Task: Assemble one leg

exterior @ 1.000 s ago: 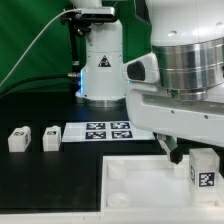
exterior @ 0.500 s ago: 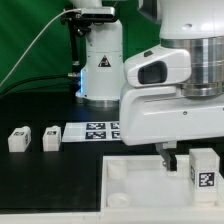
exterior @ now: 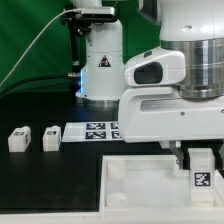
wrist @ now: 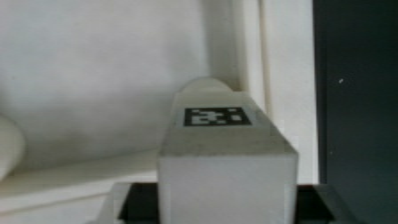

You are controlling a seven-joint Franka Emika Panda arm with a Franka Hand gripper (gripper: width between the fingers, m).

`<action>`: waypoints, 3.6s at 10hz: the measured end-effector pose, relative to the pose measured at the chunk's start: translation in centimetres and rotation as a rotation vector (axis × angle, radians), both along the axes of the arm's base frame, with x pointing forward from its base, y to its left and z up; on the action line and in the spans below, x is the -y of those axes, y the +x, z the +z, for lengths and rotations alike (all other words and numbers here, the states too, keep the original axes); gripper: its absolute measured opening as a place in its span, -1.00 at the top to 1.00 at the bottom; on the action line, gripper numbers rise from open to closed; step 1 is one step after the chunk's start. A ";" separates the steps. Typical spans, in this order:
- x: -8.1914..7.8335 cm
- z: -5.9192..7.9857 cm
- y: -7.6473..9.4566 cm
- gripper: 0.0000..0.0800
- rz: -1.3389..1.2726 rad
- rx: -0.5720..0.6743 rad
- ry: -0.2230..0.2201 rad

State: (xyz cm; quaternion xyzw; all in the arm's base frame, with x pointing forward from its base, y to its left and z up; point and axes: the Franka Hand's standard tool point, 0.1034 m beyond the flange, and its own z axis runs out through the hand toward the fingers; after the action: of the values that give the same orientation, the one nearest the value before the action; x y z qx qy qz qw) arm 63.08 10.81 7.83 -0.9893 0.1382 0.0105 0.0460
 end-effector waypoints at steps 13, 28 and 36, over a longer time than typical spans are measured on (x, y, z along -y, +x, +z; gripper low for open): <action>0.0 -0.2 -0.2 0.25 -1.580 -0.177 0.037; -0.1 0.1 0.1 -0.01 0.014 -0.003 -0.003; 0.0 0.1 0.0 0.27 -1.206 -0.136 0.002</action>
Offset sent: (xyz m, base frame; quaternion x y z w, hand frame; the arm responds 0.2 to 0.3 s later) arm 0.0144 -0.0036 0.0056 -0.0009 0.0220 0.4306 0.9023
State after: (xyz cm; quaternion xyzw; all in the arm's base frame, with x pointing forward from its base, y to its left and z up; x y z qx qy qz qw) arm 63.04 10.83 7.90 -0.7336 0.6770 0.0458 0.0361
